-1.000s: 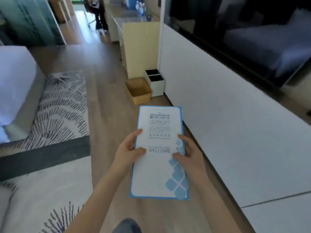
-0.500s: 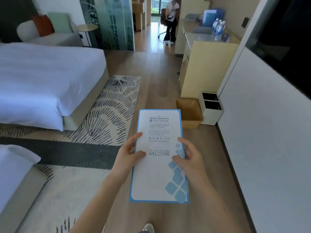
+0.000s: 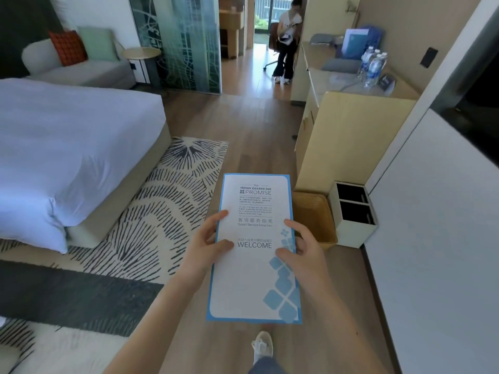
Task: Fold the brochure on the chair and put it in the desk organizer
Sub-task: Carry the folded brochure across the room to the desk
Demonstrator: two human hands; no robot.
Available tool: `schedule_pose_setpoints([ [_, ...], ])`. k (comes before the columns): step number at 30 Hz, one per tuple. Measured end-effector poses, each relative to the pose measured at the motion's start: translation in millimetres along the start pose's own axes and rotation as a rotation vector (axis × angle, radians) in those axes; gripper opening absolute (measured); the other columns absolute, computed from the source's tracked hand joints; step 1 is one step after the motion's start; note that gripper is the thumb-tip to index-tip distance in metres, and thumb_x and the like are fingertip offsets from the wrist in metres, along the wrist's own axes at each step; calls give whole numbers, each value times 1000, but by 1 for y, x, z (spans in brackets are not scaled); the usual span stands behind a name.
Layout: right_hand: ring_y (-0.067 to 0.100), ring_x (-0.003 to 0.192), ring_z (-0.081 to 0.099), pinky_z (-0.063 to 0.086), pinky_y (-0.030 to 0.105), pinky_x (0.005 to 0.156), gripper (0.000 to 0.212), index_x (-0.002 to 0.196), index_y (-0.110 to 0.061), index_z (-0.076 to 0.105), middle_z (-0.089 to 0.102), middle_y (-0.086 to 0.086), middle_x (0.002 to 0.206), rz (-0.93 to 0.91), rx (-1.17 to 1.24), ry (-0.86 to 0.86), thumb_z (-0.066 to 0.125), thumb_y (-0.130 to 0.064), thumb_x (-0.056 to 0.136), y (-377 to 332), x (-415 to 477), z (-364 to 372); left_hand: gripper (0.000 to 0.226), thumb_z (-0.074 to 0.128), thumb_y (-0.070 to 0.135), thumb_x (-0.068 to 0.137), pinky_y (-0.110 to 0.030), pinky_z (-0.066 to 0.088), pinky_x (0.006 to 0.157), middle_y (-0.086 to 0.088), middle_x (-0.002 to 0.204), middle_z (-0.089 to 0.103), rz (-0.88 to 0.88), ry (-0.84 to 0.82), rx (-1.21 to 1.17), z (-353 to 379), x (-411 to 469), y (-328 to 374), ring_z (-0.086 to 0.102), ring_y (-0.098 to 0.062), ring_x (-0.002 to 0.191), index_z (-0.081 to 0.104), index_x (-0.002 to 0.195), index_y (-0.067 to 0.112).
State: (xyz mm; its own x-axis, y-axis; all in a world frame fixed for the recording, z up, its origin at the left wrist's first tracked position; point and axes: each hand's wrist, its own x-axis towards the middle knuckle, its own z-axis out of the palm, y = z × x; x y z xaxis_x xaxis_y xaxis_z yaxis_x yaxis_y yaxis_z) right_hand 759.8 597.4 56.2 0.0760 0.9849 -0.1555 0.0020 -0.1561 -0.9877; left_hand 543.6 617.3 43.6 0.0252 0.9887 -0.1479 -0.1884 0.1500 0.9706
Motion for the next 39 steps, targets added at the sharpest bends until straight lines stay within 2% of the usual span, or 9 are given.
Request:
schedule_pose_setpoints([
  [4,15,87,73,59,25,64,54,117,-36,58,75,-3,101,24,13,-55,67,4,81,-31,113,-21,58,59,-12,83,-33,59,67,7,105,73,-12,48,-6,31,99,29,72,-22,92,62,121,33],
  [7,15,85,73,57,22,61,56,116,-37,59,75,-7,97,29,36,-84,64,5,80,-51,188,-29,57,61,-9,81,-35,59,69,-5,113,68,-5,72,-3,46,166,48,71,-25,93,61,122,32],
  [11,17,84,73,58,25,62,58,115,-39,60,75,-6,95,48,37,-96,62,8,80,-59,282,-27,58,59,-11,83,-38,59,70,-11,117,64,-32,115,18,56,254,57,71,-27,92,60,123,30],
  [15,18,87,71,58,24,63,58,114,-36,59,73,2,101,38,26,-94,58,11,82,-59,380,-12,57,56,-14,83,-38,60,70,-11,118,65,-44,115,31,50,353,58,71,-26,90,59,121,29],
  [18,23,93,69,58,29,69,56,115,-33,57,70,6,108,8,11,-80,57,13,83,-64,462,5,57,56,-14,83,-36,60,68,-8,117,66,-40,105,33,40,439,63,71,-23,88,59,123,28],
  [23,11,82,71,57,22,62,58,115,-37,56,70,4,106,-1,30,-8,57,12,84,-95,596,29,58,59,-12,83,-35,59,70,-3,113,69,-24,25,42,28,591,98,72,-21,89,61,121,31],
  [29,11,83,71,56,20,61,59,113,-42,57,70,-1,105,-10,35,116,60,8,82,-137,739,37,60,59,-13,82,-44,60,76,-2,114,71,-17,-107,31,37,760,144,70,-27,97,62,120,33],
  [36,4,76,69,54,18,58,57,119,-31,57,70,-1,103,-5,11,163,57,12,82,-149,916,38,59,61,-12,82,-47,60,79,-8,115,70,-55,-100,46,49,943,146,69,-31,97,61,124,30],
  [39,9,83,70,56,20,60,55,116,-35,55,70,-3,105,-12,7,135,58,9,83,-159,1005,42,60,60,-14,81,-39,60,74,-10,116,69,-48,-76,56,52,1030,159,70,-27,94,61,121,30],
])
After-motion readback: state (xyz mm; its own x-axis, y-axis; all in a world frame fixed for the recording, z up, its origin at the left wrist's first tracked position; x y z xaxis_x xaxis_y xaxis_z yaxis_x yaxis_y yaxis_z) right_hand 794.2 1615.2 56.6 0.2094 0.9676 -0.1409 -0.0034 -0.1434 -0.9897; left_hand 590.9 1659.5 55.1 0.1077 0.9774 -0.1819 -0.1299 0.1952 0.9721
